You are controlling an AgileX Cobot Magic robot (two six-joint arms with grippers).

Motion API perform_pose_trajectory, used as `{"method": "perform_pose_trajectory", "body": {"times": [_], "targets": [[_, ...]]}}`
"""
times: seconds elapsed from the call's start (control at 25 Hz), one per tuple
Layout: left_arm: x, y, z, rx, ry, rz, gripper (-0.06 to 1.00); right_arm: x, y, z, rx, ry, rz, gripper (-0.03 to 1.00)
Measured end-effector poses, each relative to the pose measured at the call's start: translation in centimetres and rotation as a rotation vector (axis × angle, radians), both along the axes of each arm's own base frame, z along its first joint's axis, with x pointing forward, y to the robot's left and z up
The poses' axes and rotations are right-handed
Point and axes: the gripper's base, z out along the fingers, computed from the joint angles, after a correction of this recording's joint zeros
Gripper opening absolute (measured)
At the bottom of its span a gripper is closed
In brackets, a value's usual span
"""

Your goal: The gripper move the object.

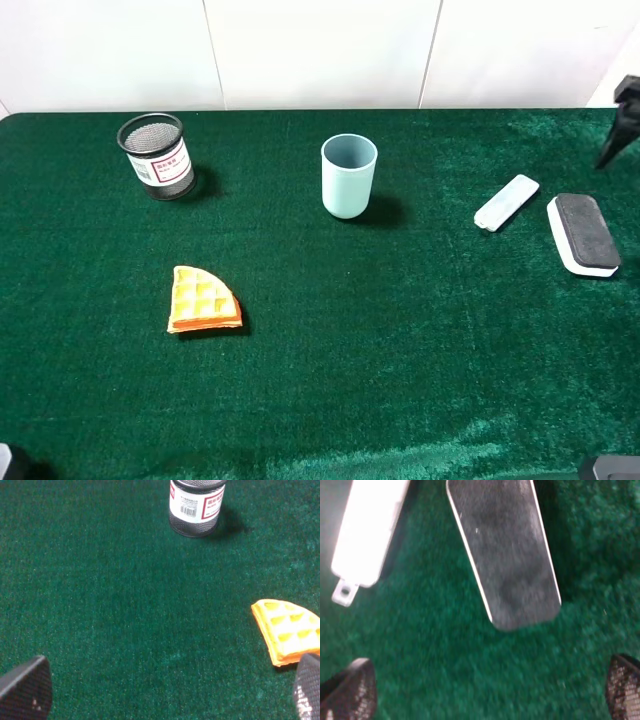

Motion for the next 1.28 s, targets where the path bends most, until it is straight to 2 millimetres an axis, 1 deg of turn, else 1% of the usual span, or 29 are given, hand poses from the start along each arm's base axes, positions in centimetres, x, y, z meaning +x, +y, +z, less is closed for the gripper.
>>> {"method": "perform_pose_trajectory", "body": {"times": [0.36,0.6,0.88,1.12,1.2,1.28], "targets": [[0.0,0.0,0.0,0.000,0.000,0.000,0.98,-4.7,1.1,5.9,0.006,-0.114,0.052,0.70],[0.0,0.0,0.0,0.000,0.000,0.000,0.98,-8.5,1.9,9.9,-0.018,-0.287,0.066,0.70],[0.0,0.0,0.0,0.000,0.000,0.000,0.98,-13.6,3.2,13.6,-0.014,-0.498,0.075,0.70],[0.0,0.0,0.0,0.000,0.000,0.000,0.98,-18.0,3.9,15.5,-0.042,-0.650,0.082,0.70],[0.0,0.0,0.0,0.000,0.000,0.000,0.98,-19.5,4.3,15.5,-0.049,-0.687,0.091,0.70],[0.0,0.0,0.0,0.000,0.000,0.000,0.98,-21.1,4.7,14.9,-0.046,-0.710,0.124,0.70]]}}
